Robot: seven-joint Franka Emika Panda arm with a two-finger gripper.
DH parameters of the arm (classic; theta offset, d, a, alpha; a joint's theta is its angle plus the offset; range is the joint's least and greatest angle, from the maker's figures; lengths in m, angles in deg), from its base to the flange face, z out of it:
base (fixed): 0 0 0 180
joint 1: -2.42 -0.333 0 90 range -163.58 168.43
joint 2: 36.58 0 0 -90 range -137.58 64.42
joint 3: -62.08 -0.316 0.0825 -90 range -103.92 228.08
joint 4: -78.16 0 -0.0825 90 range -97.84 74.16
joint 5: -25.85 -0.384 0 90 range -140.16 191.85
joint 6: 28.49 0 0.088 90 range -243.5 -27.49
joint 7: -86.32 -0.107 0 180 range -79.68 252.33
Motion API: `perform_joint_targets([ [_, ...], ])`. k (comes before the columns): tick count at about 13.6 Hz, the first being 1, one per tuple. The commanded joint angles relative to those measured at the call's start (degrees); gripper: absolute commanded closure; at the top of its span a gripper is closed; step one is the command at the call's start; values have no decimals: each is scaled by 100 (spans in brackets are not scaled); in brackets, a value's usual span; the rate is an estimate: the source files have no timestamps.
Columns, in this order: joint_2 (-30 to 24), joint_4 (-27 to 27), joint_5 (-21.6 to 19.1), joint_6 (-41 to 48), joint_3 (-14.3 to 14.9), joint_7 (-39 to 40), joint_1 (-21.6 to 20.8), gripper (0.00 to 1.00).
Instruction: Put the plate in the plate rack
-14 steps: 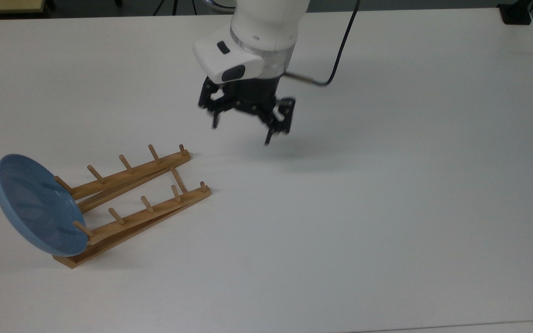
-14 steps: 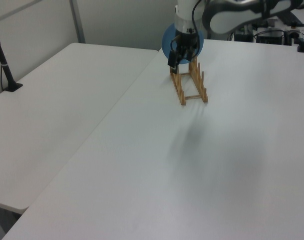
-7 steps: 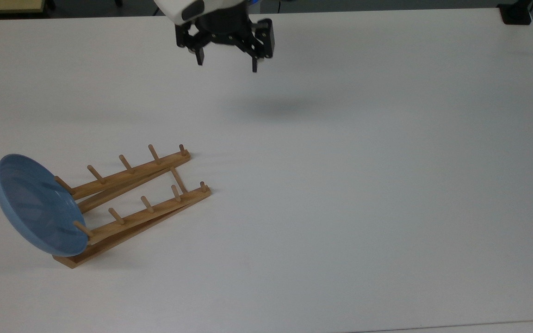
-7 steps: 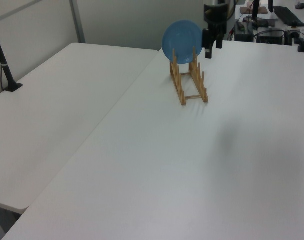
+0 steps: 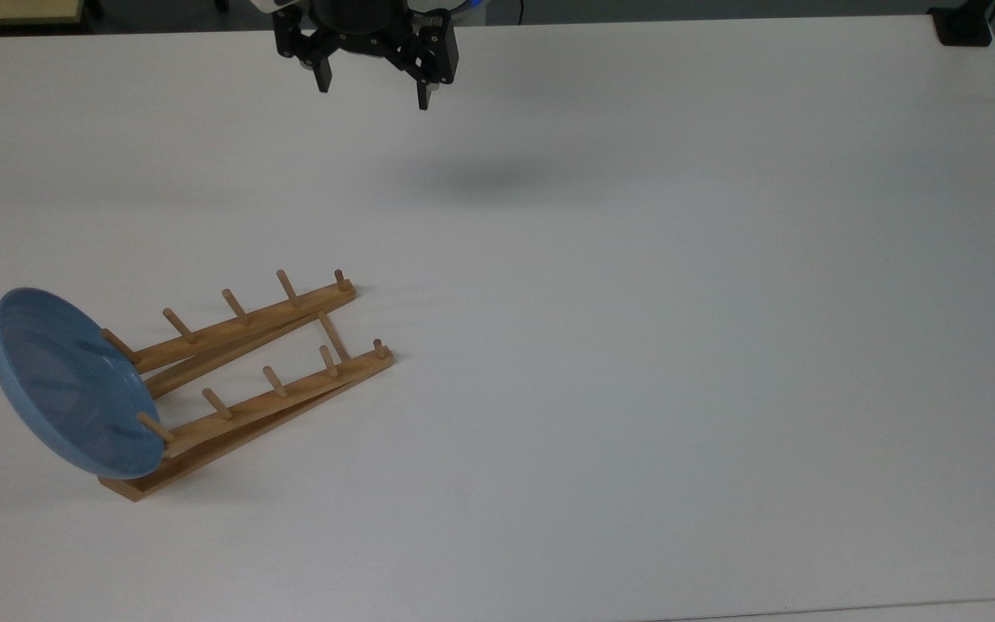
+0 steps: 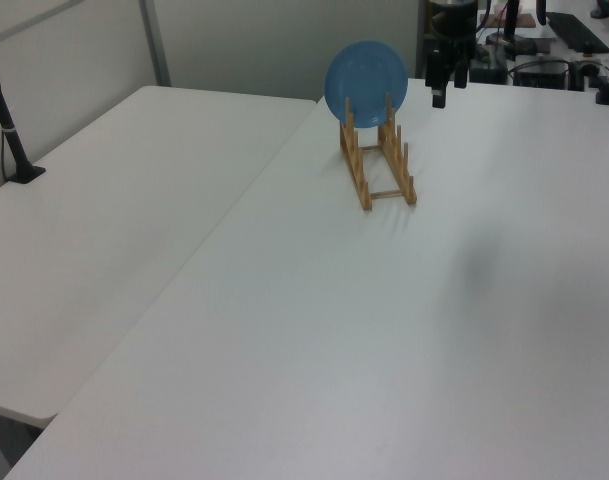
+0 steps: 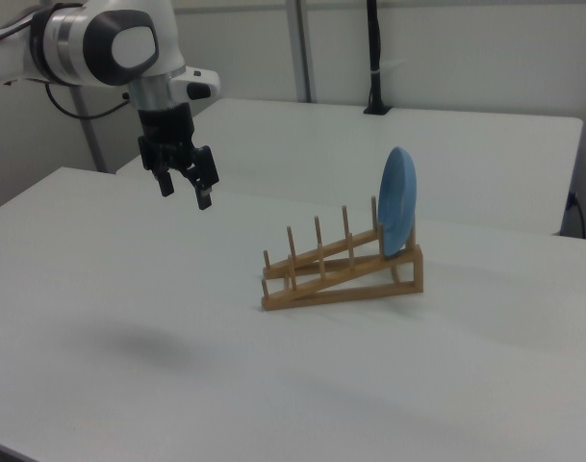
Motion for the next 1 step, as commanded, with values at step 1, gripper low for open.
perform_joint_targets([
  [1, -99, -161, -108, 51, 153, 41, -176, 0],
])
